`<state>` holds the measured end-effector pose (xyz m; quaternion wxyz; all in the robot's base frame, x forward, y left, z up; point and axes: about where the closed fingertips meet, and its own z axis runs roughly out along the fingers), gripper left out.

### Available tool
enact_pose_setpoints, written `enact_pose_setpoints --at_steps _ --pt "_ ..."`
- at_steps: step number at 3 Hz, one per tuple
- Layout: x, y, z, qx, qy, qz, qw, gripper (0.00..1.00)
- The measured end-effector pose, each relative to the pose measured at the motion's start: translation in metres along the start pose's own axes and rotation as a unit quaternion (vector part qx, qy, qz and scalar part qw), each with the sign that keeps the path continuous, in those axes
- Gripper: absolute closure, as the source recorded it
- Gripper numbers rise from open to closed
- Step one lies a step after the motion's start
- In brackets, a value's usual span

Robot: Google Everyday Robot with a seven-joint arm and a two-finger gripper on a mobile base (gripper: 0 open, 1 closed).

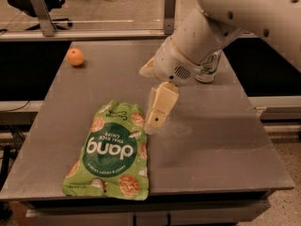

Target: Pick green rice chip bag

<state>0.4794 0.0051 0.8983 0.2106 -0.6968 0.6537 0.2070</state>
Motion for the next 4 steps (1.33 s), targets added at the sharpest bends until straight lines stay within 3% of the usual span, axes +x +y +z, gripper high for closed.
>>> enact_pose_setpoints --at_steps 2,4 --pt "-0.033 0.015 0.054 -0.068 -0.046 0.009 0.9966 0.0" --pt "-0.04 0.016 0.095 -0.095 -0.062 0.024 0.9933 0.42"
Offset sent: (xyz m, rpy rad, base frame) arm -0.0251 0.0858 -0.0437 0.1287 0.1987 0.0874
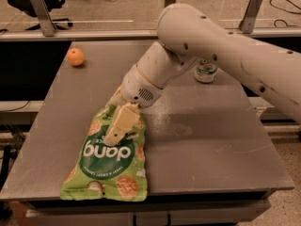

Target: Pick green rice chip bag

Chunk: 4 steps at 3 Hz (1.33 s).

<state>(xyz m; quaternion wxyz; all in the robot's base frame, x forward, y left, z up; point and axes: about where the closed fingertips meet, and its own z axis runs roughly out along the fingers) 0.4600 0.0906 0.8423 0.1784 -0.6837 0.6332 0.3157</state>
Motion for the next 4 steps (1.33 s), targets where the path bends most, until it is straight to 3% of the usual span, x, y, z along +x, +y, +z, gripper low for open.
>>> enact_pose_setpoints --at_steps 2,3,4 --pt "-0.001 -0.002 0.001 -0.001 -0.002 0.003 1.0 0.87" --pt "-0.001 -0.002 0.001 -0.001 -0.002 0.003 1.0 1.0" --pt "-0.01 -0.017 -0.025 0.01 -0.041 0.01 0.9991 1.0"
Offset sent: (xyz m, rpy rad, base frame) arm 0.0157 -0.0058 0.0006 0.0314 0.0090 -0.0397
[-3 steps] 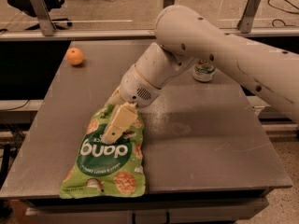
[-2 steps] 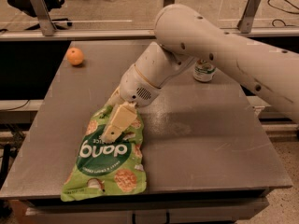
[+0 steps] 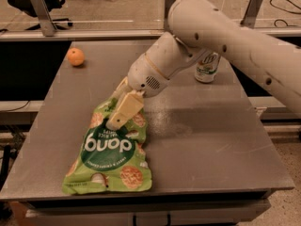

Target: Pick green rice chip bag

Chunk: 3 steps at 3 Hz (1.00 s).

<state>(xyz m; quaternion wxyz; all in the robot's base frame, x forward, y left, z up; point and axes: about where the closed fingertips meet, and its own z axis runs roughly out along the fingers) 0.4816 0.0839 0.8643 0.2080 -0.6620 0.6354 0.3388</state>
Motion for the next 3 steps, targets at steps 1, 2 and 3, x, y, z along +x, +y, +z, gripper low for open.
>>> enact_pose_setpoints --at_steps 1,2,3 --pt "-0.017 -0.027 -0.046 0.035 -0.054 0.016 0.9978 1.0" --pt "-0.035 -0.048 -0.094 0.076 -0.099 0.03 0.9917 1.0" --pt "-0.035 -0.048 -0.094 0.076 -0.099 0.03 0.9917 1.0"
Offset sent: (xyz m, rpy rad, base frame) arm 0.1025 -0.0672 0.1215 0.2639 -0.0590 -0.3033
